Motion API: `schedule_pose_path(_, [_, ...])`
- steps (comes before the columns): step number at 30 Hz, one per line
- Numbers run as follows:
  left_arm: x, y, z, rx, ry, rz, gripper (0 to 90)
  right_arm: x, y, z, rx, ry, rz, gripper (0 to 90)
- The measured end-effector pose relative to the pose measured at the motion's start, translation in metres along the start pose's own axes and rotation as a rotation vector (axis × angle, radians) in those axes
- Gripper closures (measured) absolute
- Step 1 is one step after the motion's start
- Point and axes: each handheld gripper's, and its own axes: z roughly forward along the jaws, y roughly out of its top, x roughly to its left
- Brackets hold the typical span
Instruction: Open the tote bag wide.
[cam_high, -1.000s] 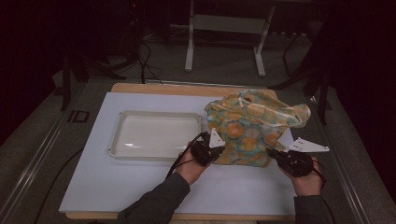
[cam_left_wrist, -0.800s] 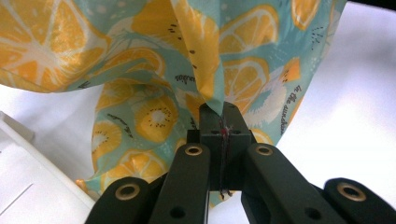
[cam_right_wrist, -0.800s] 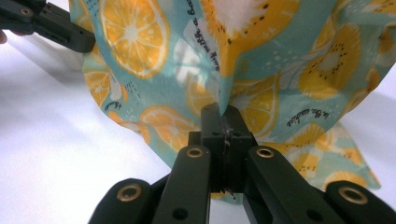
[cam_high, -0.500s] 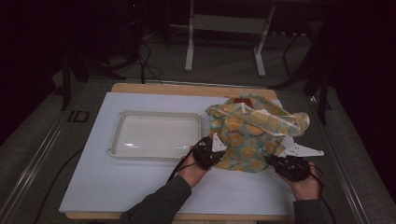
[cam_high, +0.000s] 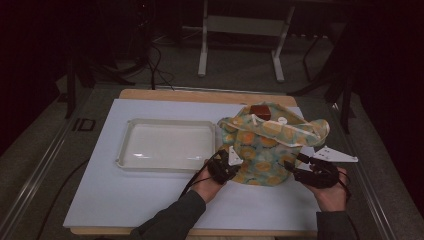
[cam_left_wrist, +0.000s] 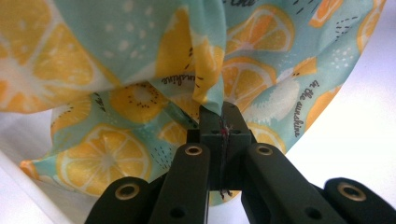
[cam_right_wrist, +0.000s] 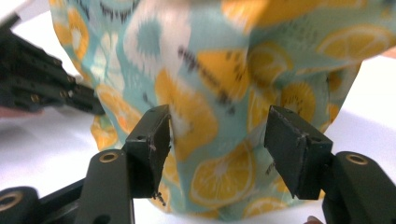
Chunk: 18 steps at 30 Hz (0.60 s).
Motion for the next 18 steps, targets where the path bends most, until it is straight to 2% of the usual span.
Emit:
schedule_pose_path(3, [-0.001,-0.001,0.001,0.005,-0.004,0.002,89.4,0.001,0.005,0.000,-0.008,0.002,-0.003,44.9])
schedule_pose_path(8, [0.001,-0.002,0.004,0.020,-0.025,-0.007,89.3,0.004,0.005,0.000,-0.025,0.029,-0.022,69.6])
schedule_pose_path(12, [0.003,-0.003,0.005,0.028,-0.032,-0.015,89.3,0.006,0.001,-0.001,-0.024,0.013,-0.040,83.4])
schedule_pose_path(15, [0.004,-0.003,0.005,0.027,-0.035,-0.021,89.3,0.005,-0.002,-0.002,-0.023,0.015,-0.044,89.2])
schedule_pose_path(18, [0.005,-0.004,0.004,0.024,-0.048,-0.033,88.3,0.005,-0.006,-0.002,-0.011,0.021,-0.051,90.0])
